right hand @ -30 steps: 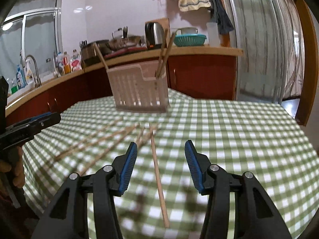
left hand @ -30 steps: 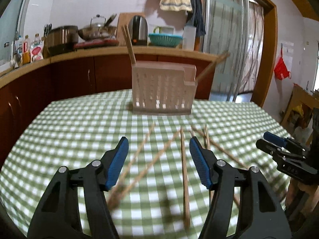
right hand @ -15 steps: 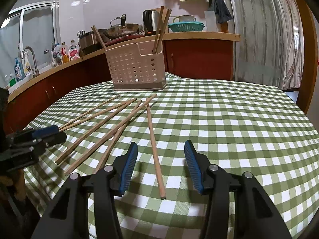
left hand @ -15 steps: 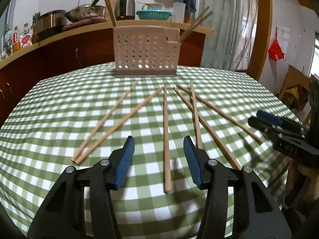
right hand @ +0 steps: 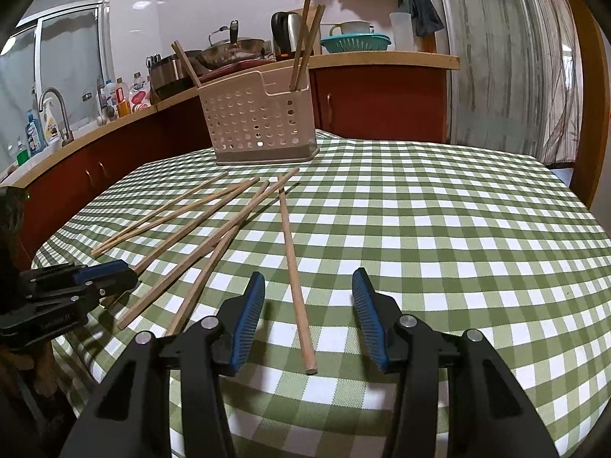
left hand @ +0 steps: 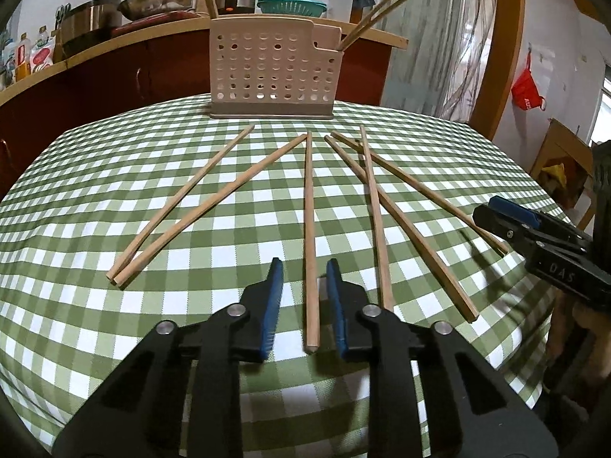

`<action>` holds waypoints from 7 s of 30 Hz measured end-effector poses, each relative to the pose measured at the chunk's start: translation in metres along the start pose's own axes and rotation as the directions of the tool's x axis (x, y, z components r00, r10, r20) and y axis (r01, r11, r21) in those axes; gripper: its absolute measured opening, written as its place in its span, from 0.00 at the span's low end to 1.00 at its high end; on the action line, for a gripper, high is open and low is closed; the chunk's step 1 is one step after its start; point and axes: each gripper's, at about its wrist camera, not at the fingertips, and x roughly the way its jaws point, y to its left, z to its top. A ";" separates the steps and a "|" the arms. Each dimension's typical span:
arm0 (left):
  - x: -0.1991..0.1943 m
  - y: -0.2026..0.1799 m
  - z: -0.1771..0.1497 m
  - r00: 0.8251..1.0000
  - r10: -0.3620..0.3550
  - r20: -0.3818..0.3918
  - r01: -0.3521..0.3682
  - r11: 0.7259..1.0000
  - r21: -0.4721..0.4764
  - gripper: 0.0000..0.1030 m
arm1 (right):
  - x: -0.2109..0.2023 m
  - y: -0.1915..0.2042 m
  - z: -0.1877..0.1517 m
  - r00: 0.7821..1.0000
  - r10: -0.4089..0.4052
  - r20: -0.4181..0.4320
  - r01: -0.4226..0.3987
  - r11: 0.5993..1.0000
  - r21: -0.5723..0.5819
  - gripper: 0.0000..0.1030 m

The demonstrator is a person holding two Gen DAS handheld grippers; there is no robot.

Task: Organize utensils
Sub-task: 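Close the left tool on one chopstick while the right tool closes on another, then lift both chopsticks and carry them over the beige basket, then lower both chopsticks into the basket and open both tools, then move both open tools back over the remaining chopsticks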

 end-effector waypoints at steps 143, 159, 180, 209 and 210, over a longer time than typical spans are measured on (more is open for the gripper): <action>-0.093 0.046 0.218 0.947 -0.064 0.315 0.048 0.997 0.059 0.06 | -0.064 0.028 0.197 0.920 0.078 0.385 -0.043 0.994 -0.099 0.07; -0.105 0.052 0.311 0.835 0.008 0.550 -0.058 0.996 0.073 0.06 | -0.033 0.058 0.289 0.808 0.162 0.566 -0.070 0.981 -0.180 0.07; -0.041 0.087 0.300 0.885 0.023 0.465 -0.050 0.998 0.047 0.06 | 0.039 0.061 0.296 0.830 0.115 0.546 -0.030 0.986 -0.163 0.07; -0.040 0.078 0.242 0.934 0.003 0.357 -0.026 0.998 0.058 0.54 | 0.010 0.073 0.216 0.912 0.076 0.402 -0.026 0.991 -0.128 0.41; -0.042 0.077 0.236 0.935 0.009 0.355 -0.033 0.998 0.061 0.54 | 0.010 0.071 0.207 0.920 0.067 0.387 -0.024 0.993 -0.116 0.41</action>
